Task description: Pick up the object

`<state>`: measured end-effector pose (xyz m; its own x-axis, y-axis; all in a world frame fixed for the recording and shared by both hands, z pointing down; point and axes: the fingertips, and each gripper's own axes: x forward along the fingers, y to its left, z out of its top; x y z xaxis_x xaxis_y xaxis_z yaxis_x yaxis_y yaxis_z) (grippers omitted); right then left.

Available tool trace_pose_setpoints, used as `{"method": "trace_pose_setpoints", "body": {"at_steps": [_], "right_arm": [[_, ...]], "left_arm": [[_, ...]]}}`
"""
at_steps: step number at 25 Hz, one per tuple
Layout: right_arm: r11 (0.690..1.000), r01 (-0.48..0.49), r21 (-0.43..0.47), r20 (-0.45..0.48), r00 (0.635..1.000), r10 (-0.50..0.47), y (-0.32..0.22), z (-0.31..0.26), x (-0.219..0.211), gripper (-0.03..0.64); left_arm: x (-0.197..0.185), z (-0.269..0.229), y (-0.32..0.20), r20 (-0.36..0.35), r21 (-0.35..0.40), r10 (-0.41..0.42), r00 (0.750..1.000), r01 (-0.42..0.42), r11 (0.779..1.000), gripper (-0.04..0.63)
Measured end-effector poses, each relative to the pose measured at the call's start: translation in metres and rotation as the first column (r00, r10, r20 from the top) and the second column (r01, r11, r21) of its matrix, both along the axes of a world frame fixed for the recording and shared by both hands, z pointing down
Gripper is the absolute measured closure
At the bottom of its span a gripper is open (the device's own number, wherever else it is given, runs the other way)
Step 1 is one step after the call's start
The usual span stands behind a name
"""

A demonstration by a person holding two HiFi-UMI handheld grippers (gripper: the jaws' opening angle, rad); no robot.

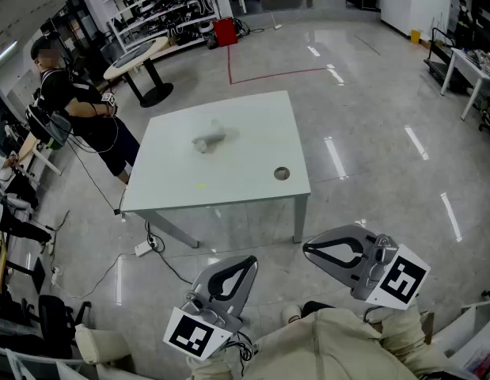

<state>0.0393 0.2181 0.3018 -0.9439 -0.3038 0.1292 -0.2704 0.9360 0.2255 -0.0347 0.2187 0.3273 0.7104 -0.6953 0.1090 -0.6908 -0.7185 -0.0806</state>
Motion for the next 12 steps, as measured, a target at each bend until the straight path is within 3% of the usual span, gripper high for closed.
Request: {"method": "trace_pose_setpoints", "body": {"at_steps": [12], "right_arm": [[1.0, 0.022, 0.018, -0.02, 1.0, -0.021, -0.021, 0.01, -0.031, 0.614]], "left_arm": [[-0.031, 0.01, -0.014, -0.005, -0.011, -0.025, 1.0, 0.025, 1.0, 0.589]]}}
